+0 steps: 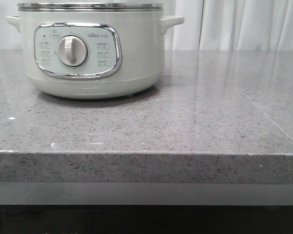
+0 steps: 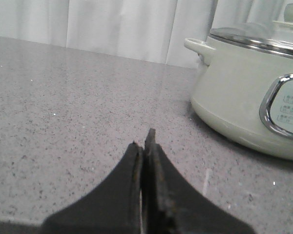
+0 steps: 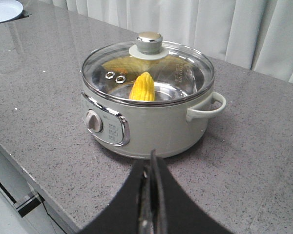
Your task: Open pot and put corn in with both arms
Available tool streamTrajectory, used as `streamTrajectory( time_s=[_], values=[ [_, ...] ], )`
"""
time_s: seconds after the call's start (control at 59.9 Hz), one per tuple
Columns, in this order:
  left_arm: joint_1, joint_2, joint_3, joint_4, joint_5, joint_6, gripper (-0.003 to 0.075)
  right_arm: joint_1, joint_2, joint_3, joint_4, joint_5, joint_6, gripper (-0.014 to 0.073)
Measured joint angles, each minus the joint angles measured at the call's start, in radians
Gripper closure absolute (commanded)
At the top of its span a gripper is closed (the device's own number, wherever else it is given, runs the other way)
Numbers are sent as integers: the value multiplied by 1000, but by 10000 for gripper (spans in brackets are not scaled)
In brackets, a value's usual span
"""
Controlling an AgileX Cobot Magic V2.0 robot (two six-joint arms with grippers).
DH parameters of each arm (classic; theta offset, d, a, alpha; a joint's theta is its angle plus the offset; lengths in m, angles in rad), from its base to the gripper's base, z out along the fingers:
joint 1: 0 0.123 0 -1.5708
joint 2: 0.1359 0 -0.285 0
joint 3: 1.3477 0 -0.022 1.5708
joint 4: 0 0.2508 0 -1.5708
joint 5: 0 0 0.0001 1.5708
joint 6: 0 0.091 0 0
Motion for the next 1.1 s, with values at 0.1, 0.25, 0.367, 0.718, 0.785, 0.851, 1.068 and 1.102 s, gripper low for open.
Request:
streamTrajectory(
  time_s=[0.1,0.25,0.367,0.718,0.785,0.851,1.068,1.102],
  values=[
    [2,0,0,-2,-11,0,741,0,0,0,0,2,0,611],
    [2,0,0,-2,-22,0,741,0,0,0,0,6,0,611],
    [2,0,0,-2,-23,0,741,0,0,0,0,8,0,611],
    [2,0,0,-2,-28,0,741,0,0,0,0,11,0,611],
    [2,0,0,-2,-29,0,741,0,0,0,0,11,0,611],
    [2,0,0,-2,-29,0,741,0,0,0,0,11,0,611],
    [2,0,0,-2,-29,0,741,0,0,0,0,11,0,611],
    [2,0,0,-2,-29,0,741,0,0,2,0,11,0,611]
  ],
)
